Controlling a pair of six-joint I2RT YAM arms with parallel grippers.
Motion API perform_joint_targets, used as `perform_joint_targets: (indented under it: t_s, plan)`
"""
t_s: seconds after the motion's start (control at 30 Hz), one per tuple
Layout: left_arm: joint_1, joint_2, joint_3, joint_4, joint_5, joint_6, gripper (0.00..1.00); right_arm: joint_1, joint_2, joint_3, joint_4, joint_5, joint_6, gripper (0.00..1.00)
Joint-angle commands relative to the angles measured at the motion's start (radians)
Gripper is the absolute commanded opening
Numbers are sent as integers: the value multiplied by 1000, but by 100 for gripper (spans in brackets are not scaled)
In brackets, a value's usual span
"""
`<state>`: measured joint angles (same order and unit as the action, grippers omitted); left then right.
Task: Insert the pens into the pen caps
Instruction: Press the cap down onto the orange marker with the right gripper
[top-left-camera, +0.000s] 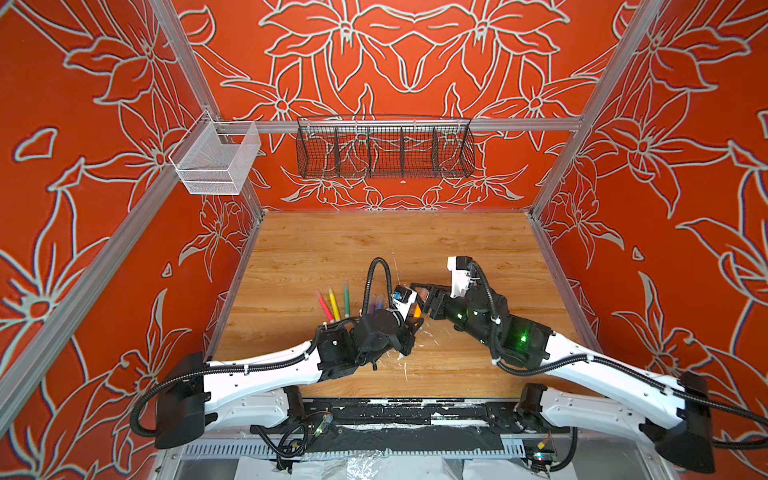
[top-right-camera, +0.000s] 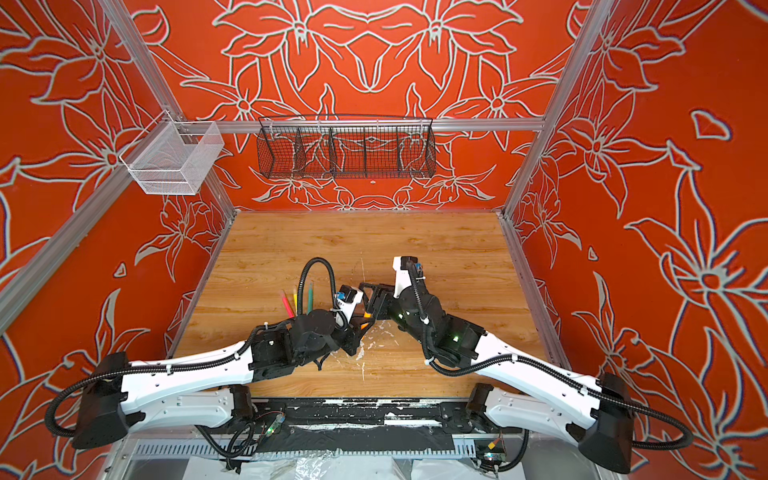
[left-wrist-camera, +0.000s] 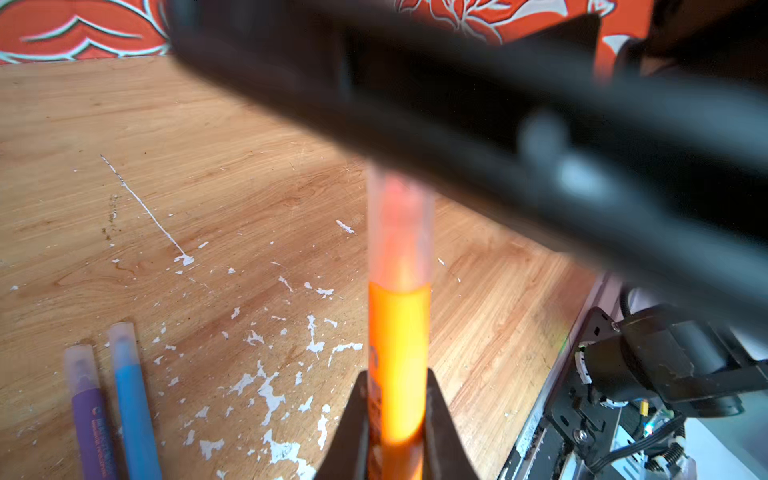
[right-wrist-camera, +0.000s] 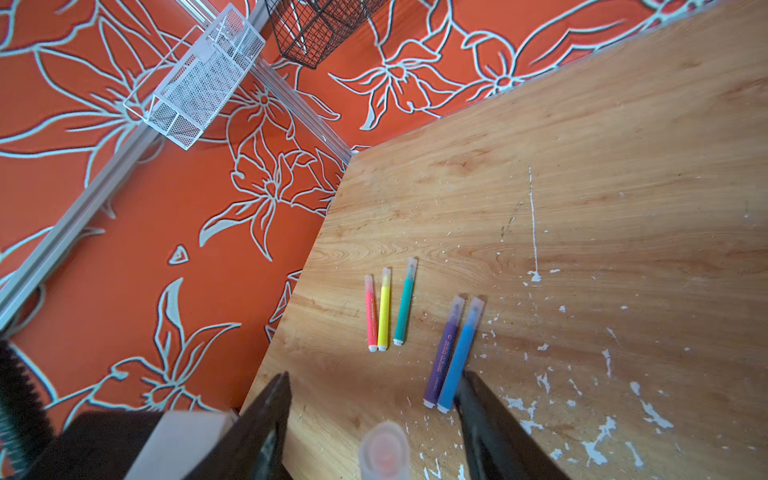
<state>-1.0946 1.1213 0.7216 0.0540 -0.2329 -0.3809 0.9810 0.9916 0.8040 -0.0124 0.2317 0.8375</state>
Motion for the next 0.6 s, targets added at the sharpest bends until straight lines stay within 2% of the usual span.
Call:
perform_joint_targets:
  t_s: [0.0,0.2,0.57]
  plan:
    - [-1,-12,-10,27,15,13,0,-10,0,34,-38,39,-18,68]
    - [-1,-20,-12,25,20,14,0,-19,34,47,-26,25,-16,67]
    - [-1,-21,-13,26,29,16,0,-26,79,62,0,-3,-21,49]
